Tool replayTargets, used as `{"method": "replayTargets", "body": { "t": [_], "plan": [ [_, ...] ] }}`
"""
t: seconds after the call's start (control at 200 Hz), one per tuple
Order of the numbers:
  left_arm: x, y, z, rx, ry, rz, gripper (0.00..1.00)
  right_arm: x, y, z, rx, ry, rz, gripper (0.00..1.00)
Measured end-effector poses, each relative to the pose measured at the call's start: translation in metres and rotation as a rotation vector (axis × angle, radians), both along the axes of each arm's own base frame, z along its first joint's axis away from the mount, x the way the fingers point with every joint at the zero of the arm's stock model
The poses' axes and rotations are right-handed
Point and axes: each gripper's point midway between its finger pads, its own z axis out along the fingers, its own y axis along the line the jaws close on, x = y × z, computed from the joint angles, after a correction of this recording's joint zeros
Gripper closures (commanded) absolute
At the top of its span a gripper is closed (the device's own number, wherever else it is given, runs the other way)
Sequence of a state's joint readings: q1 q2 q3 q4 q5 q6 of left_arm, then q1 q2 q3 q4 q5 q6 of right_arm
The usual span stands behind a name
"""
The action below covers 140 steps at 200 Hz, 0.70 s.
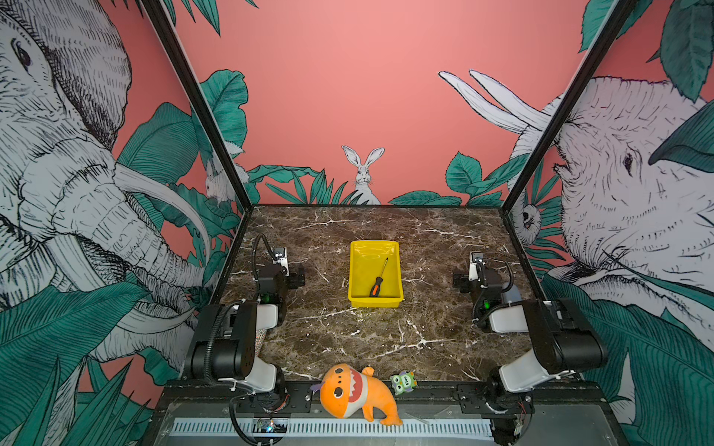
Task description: Put the screwdriver in the bin
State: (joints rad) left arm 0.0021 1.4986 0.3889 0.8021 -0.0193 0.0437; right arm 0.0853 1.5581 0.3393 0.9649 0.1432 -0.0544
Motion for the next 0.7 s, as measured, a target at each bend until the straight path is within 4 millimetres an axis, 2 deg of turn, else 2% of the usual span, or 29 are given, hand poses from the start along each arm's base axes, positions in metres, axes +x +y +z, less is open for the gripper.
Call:
{"method": "replayTargets", "body": {
  "t": [0.12,0.2,0.28,0.7],
  "plan": [
    [0.002,-0.002,0.003,0.000,-0.050,-0.009,0.00,0.000,0.000,0.001,-0.001,-0.005,0.001,0.01],
    [0.004,-0.005,-0.009,0.010,-0.006,-0.021,0.00,0.000,0.000,0.000,-0.001,-0.002,0.002,0.01],
    [0.006,-0.008,-0.010,0.022,-0.002,-0.033,0.00,0.000,0.000,0.001,-0.001,-0.002,0.002,0.01],
    [0.008,-0.011,-0.008,0.042,-0.002,-0.053,0.00,0.000,0.001,-0.001,0.000,0.005,0.005,0.01]
  ]
}}
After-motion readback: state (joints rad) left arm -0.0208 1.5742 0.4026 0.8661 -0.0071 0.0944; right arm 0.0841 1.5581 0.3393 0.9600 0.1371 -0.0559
